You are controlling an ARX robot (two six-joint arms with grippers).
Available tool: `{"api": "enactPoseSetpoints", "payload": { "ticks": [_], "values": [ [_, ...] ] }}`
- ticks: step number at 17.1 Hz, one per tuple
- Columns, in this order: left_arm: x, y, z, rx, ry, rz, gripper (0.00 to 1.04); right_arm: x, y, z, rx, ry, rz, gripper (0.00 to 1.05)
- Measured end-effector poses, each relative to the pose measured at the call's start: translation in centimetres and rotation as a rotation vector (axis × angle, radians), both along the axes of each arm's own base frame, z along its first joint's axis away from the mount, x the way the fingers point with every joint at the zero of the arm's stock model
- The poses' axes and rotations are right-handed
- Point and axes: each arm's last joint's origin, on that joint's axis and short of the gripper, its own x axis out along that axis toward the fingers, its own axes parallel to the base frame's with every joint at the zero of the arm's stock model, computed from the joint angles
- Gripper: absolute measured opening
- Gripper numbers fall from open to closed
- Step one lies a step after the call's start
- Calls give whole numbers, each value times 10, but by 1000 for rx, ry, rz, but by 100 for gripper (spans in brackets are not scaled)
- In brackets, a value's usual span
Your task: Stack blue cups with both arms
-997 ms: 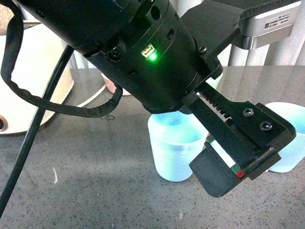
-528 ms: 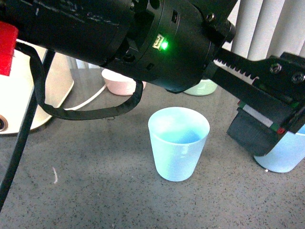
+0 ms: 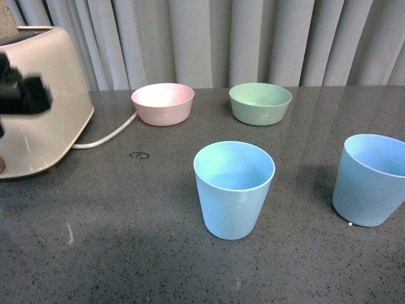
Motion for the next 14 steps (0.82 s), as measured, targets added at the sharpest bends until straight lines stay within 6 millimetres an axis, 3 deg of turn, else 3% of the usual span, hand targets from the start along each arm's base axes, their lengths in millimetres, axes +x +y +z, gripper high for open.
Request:
{"api": "enactPoseSetpoints", "payload": {
  "ticks": [1, 6, 14],
  "values": [
    [-17, 22, -10, 0, 13, -6, 1, 0, 0, 0, 0, 1, 0, 98],
    [-41, 48, -19, -3, 9, -3, 1, 0, 0, 0, 0, 1, 0, 98],
    [-65, 66, -26, -6, 2, -4, 1, 0, 0, 0, 0, 1, 0, 98]
  ]
}}
